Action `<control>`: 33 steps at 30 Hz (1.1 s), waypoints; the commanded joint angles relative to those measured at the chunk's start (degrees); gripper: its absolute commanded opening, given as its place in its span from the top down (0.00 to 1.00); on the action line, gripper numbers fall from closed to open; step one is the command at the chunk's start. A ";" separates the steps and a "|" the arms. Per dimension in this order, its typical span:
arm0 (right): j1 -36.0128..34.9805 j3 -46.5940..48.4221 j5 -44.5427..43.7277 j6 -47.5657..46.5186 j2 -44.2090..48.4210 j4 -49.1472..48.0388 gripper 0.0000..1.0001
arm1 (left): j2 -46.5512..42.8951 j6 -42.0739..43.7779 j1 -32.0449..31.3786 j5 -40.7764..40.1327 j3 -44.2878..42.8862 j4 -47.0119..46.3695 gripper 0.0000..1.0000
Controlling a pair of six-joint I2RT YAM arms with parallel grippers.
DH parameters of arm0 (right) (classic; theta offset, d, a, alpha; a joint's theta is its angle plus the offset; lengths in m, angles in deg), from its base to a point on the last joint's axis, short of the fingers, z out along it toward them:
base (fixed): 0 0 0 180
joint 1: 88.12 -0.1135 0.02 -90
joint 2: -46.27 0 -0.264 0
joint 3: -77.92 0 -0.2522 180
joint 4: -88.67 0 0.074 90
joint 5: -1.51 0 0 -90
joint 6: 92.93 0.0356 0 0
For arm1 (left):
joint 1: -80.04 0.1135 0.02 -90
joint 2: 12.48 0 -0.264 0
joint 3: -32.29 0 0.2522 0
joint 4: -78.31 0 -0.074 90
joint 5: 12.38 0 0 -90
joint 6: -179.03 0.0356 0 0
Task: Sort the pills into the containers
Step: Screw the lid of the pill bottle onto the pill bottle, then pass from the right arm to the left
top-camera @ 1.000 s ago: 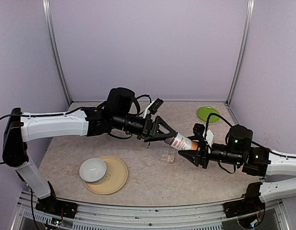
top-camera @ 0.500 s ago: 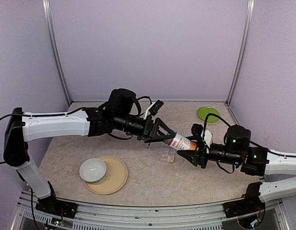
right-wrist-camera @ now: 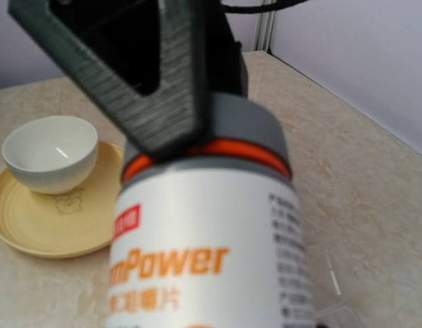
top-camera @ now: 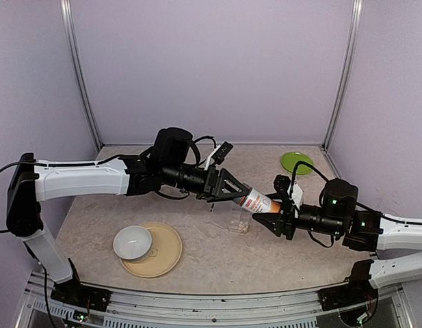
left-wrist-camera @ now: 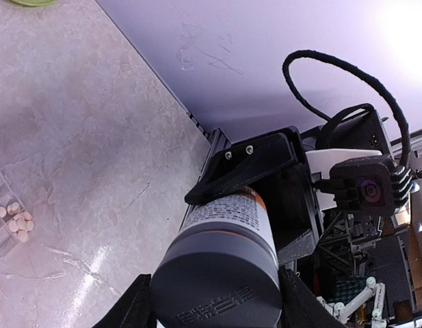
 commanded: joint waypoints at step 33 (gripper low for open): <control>-0.11 1.29 -3.31 10.63 3.16 2.23 0.00 | -7.36 14.07 2.93 -5.93 2.60 3.03 0.85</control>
